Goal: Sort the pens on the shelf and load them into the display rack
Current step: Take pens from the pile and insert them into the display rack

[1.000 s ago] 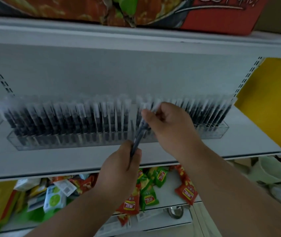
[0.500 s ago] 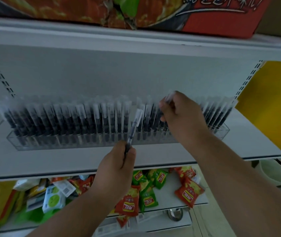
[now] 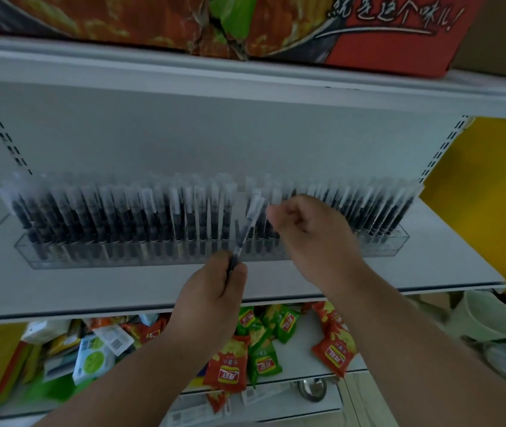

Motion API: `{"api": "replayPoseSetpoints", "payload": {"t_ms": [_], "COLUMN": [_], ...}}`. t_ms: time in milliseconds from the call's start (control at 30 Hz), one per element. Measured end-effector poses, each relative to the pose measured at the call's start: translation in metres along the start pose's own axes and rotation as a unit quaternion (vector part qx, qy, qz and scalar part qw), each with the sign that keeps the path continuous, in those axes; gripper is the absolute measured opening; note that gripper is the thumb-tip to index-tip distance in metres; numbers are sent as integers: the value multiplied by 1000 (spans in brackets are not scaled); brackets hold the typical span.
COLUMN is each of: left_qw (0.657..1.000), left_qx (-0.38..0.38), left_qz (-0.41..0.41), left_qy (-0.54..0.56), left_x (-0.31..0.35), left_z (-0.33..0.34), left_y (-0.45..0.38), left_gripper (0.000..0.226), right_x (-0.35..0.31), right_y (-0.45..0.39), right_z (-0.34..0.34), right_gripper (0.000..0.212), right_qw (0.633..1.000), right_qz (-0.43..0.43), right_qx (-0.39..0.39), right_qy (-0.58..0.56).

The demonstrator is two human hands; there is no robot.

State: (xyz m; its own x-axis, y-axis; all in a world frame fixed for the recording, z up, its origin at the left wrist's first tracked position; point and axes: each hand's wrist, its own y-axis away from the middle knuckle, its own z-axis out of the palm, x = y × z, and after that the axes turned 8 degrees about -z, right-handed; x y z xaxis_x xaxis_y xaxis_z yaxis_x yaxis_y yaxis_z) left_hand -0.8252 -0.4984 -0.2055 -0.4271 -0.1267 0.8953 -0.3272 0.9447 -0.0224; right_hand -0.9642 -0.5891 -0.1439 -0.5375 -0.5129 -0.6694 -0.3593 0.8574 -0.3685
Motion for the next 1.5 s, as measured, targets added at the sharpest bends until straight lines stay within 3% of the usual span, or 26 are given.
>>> {"api": "replayPoseSetpoints", "payload": {"t_ms": [67, 167, 300, 400, 567, 767, 900, 1267, 1500], "left_qw": [999, 996, 997, 992, 937, 898, 894, 900, 908], "left_qx": [-40, -73, -22, 20, 89, 87, 88, 88, 88], "left_qz": [15, 27, 26, 41, 193, 206, 205, 192, 178], "left_qy": [-20, -34, -68, -121, -278, -378, -389, -381, -369], "left_x": [6, 13, 15, 15, 9, 3, 4, 3, 2], "left_z": [7, 15, 9, 5, 17, 30, 30, 29, 28], "left_y": [-1, -4, -11, -13, -25, -33, -37, -37, -32], "left_gripper": [25, 25, 29, 26, 24, 45, 43, 45, 42], "right_x": [-4, -1, 7, 14, 19, 13, 16, 25, 22], "right_y": [1, 2, -3, -10, -12, -20, -26, -19, 6], "right_z": [0, -8, -32, -44, -31, -25, -15, -4, -24], "right_gripper": [28, 25, 18, 15, 12, 21, 23, 27, 22], "right_qw": [994, 978, 969, 971, 986, 982, 987, 989, 985], "right_qz": [41, 83, 34, -24, -100, -141, -87, -18, -86], "right_qx": [-32, -16, 126, 198, 135, 92, 11, -17, 4], "right_qy": [-91, -191, -208, -135, 15, 84, 133, 145, 149]}}
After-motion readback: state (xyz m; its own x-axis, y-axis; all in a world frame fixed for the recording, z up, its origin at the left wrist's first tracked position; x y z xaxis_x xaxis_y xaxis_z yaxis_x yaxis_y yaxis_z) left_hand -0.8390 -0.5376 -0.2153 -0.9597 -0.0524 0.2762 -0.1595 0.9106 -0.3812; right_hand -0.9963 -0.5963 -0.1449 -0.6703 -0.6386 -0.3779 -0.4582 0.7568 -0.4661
